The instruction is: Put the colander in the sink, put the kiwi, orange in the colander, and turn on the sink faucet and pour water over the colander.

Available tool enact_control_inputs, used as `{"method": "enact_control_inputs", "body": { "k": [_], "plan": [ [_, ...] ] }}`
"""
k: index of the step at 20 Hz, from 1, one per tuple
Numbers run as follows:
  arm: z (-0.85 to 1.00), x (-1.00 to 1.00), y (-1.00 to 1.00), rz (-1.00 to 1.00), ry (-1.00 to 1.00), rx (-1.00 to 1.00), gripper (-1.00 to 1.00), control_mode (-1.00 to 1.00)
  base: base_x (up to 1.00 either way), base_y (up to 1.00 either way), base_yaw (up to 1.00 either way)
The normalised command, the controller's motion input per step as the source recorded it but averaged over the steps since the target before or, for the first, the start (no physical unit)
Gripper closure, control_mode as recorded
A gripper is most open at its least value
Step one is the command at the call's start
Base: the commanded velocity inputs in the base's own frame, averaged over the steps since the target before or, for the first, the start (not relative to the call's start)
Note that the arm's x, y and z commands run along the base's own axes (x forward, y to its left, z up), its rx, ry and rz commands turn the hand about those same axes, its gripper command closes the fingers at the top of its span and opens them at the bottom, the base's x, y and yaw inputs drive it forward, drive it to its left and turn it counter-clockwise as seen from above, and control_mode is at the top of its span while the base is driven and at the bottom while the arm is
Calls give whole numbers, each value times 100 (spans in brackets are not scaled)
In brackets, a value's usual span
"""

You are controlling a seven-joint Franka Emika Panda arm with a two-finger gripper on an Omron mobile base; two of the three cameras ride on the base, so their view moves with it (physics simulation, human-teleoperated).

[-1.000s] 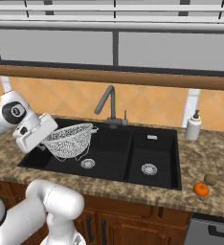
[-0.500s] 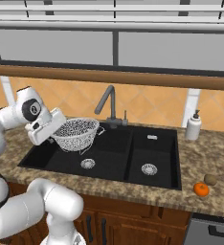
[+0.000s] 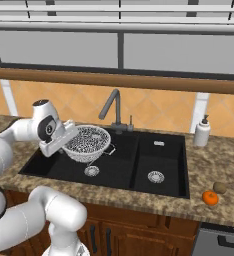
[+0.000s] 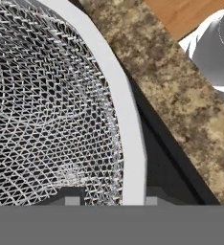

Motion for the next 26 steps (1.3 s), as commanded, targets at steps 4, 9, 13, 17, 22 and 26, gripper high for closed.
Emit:
{"method": "enact_control_inputs", "body": {
  "k": [4, 9, 13, 17, 22, 26],
  "plan": [
    [-26, 38, 50, -30, 0, 0, 100, -100, 0, 0, 0],
    [-30, 27, 24, -25, 0, 0, 100, -100, 0, 0, 0],
    [-33, 10, 3, -27, 0, 0, 100, -100, 0, 0, 0],
    [-34, 15, 11, -28, 0, 0, 100, -100, 0, 0, 0],
    [-34, 29, 21, -31, -1, 0, 100, -100, 0, 0, 0],
    [-27, 49, 22, -30, 0, 0, 100, -100, 0, 0, 0]
  ]
}}
